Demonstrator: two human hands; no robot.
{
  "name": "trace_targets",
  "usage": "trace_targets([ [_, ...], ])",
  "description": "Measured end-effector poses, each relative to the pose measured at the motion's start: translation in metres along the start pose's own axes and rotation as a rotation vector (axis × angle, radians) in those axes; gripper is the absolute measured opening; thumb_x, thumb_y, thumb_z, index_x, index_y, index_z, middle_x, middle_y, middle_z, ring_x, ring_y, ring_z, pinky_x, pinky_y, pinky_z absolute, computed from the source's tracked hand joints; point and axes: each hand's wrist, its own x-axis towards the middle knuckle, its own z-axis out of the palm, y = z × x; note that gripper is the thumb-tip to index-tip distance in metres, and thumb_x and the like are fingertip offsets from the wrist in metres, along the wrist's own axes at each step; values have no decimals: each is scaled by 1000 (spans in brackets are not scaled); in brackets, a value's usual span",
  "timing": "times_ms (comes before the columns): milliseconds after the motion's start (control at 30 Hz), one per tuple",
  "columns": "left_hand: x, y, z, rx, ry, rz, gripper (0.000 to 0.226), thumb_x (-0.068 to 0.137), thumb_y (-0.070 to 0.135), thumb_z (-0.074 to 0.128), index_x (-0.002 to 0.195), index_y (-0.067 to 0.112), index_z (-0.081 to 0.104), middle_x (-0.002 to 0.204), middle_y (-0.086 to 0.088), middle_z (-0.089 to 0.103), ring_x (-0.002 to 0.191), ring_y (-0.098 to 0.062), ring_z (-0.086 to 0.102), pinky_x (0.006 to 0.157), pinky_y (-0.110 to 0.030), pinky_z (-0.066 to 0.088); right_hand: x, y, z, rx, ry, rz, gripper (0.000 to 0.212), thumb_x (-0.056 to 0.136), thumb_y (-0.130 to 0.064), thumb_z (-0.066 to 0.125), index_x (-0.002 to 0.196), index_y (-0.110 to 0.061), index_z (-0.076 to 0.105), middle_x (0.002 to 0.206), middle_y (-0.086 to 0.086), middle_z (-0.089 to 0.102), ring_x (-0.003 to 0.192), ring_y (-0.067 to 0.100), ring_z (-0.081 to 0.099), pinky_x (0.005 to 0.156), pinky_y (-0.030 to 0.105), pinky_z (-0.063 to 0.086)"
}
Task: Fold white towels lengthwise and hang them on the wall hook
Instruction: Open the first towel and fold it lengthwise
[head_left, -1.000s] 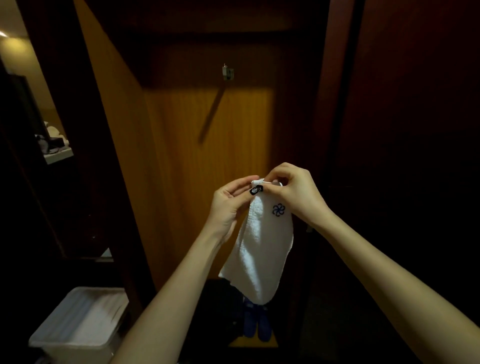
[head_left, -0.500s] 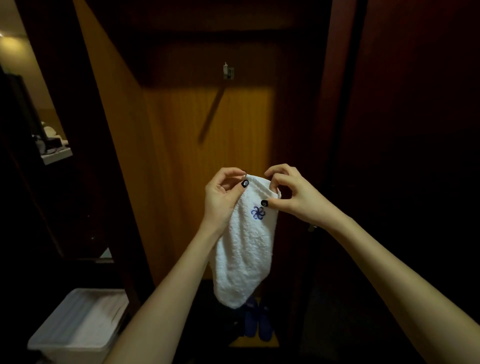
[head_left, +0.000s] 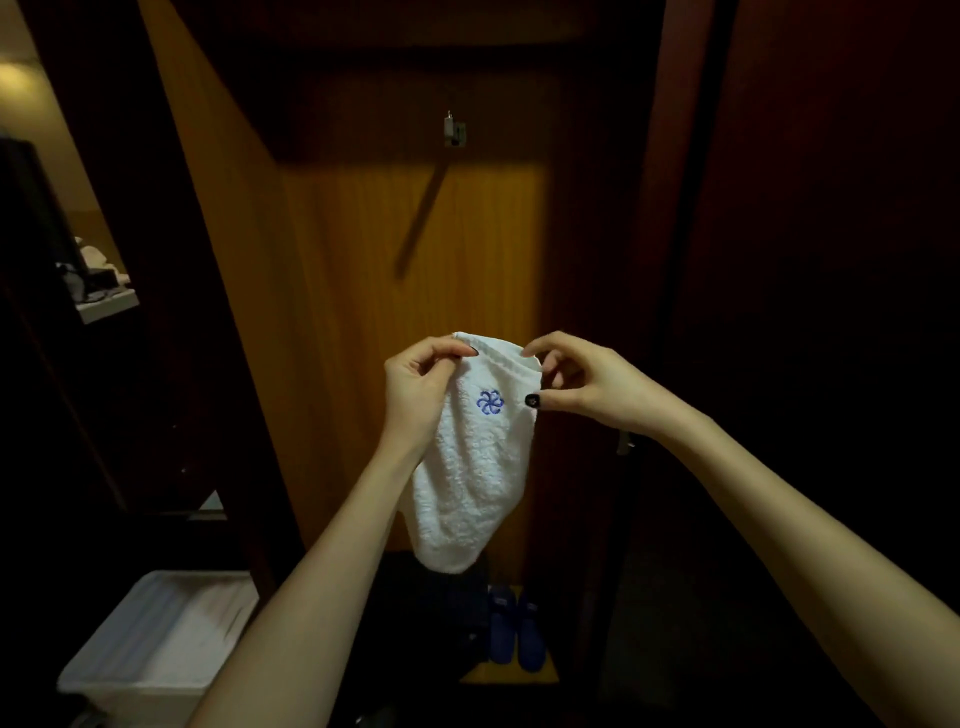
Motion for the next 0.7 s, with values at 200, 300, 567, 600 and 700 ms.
trace_targets([
  [200, 11, -1, 0, -51, 29, -38, 33, 87, -5, 57, 77, 22, 73, 82, 15, 72, 86, -1, 66, 75, -17, 50, 6, 4, 0, -60, 15, 29, 24, 79, -33, 77, 74, -16, 60, 109, -1, 52, 100, 12, 54, 91, 29, 47],
  [300, 17, -3, -5, -92, 55, -54, 32, 87, -7, 57, 78, 20, 71, 80, 14, 72, 83, 0, 65, 73, -16, 49, 7, 7, -5, 24, -35, 11, 14, 82, -22, 75, 85, -20, 61, 111, 1, 59, 101, 17, 58, 95, 41, 48],
  [567, 23, 0, 5, -78, -18, -7, 31, 87, -8, 56, 80, 18, 70, 83, 13, 71, 88, -2, 65, 77, -17, 49, 23, 4, 8, 85, -60, 17, 26, 80, -20, 79, 97, -6, 65, 116, 7, 47, 109, 24, 51, 97, 32, 43],
  [600, 26, -1, 3, -66, 0, 0, 31, 87, -9, 55, 80, 17, 70, 84, 12, 70, 87, -2, 64, 78, -18, 49, 23, 5, 8, 115, -32, 10, 22, 79, -18, 79, 92, -6, 66, 116, 6, 46, 109, 22, 51, 97, 31, 44],
  [700, 30, -7, -4, -23, 33, 6, 29, 86, -11, 54, 82, 14, 69, 86, 8, 69, 84, 2, 63, 78, -15, 47, 20, 10, 2, 108, 82, -34, 21, 78, -15, 79, 74, -17, 59, 116, 7, 49, 105, 22, 53, 88, 26, 45],
])
